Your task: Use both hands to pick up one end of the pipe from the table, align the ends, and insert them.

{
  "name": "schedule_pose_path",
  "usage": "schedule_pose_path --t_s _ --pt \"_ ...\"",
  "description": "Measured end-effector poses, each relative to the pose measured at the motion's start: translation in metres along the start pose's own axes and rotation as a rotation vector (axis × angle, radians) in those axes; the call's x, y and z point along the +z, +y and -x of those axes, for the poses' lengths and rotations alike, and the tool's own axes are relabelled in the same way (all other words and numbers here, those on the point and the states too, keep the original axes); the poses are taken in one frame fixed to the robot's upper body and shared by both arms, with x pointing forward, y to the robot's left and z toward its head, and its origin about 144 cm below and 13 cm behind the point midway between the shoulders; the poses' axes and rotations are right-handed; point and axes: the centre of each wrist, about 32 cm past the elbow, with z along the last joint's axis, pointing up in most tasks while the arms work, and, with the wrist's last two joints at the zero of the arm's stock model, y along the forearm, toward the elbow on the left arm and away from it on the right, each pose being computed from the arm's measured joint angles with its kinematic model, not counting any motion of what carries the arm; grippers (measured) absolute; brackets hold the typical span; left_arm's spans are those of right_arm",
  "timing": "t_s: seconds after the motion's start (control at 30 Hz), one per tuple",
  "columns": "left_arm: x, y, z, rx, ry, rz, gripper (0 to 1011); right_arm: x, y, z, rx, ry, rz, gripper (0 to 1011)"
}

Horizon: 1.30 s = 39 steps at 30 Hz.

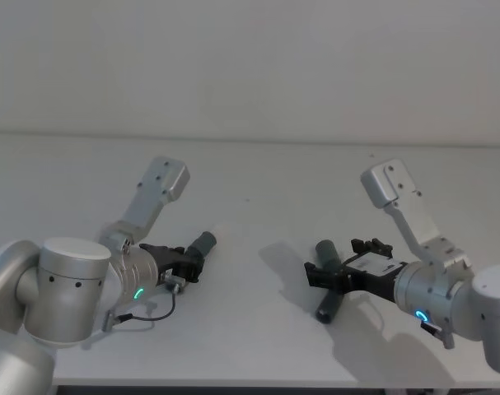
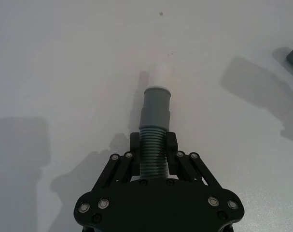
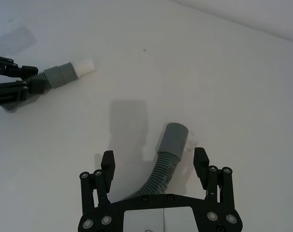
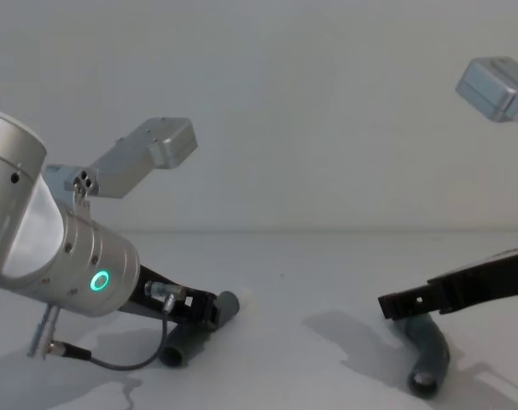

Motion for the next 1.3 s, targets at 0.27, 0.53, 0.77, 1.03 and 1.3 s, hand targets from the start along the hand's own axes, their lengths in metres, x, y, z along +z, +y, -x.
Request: schedule_pose_path --t_s 0.27,0.53,0.77,1.03,1.3 --pt "0.000 0.000 0.000 0.000 0.000 0.000 301 -0.003 0.002 0.002 0.006 0.020 0.020 1001" --pt "0.000 0.000 0.000 0.000 0.000 0.000 301 -0.008 0.005 0.003 0.013 0.046 0.039 1001" --pt "0.000 0.000 0.000 0.000 0.000 0.000 301 -0.011 0.009 0.004 0.019 0.061 0.051 1001" --pt "0.000 0.000 0.000 0.000 0.000 0.000 301 -0.013 0.014 0.005 0.027 0.072 0.061 1001" --pt "0.000 0.000 0.000 0.000 0.000 0.000 301 -0.015 0.017 0.006 0.029 0.078 0.066 1001"
